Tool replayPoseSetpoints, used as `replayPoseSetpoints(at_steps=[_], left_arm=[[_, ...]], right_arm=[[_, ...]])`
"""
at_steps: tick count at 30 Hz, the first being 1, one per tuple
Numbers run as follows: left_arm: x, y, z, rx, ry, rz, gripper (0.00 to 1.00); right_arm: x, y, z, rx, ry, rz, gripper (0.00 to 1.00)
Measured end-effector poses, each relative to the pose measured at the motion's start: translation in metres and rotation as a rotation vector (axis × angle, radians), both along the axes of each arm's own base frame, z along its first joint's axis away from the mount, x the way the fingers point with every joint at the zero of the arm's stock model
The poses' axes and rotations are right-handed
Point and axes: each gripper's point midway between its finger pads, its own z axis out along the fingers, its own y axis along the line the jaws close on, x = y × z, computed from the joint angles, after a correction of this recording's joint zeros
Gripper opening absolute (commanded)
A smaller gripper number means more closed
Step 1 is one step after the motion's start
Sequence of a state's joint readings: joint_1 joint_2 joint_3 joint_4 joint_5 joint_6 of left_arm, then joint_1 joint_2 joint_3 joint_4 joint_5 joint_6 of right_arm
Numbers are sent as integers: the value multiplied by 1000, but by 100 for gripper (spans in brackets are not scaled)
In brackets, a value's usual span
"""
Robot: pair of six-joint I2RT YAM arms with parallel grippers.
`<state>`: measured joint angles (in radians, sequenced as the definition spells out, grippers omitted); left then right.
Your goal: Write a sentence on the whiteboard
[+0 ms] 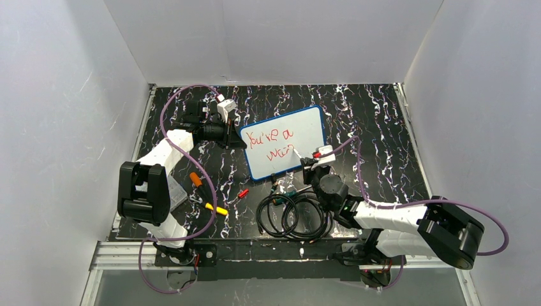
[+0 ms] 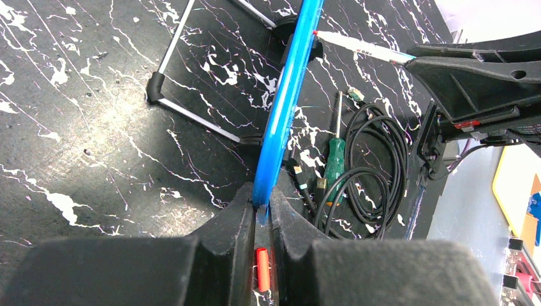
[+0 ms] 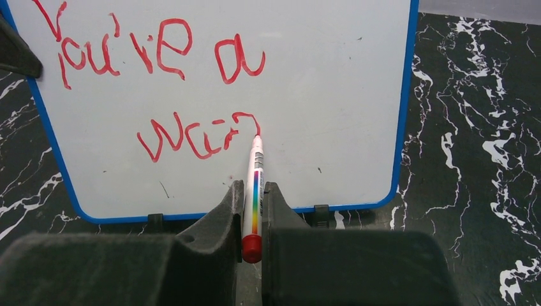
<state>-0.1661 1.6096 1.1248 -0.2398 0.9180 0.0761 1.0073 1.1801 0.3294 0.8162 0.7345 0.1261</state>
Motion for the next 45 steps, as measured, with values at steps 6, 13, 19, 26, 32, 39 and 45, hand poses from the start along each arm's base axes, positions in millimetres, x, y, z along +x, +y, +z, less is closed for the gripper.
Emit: replayPoseSetpoints(at_steps=[6,13,19,26,32,39,45], left_arm=[[0,0,0,0,0,0,0],[0,0,0,-1,0,0,0],[0,0,0,-1,0,0,0],[0,0,0,-1,0,-1,0],[0,0,0,-1,0,-1,0],[0,0,0,-1,0,-1,0],[0,0,0,-1,0,-1,0]], right_arm=[[3,0,5,-8,-27,-11,1],[6,-5,8,-16,-41,-44,1],[7,-7,9,-15,-41,-53,1],[5,-10,27,36,-72,-51,1],[8,-11,22,23,-64,-59,1],[11,-11,9,-14,-42,-64,1],[10,-10,7,3,-31,-66,1]])
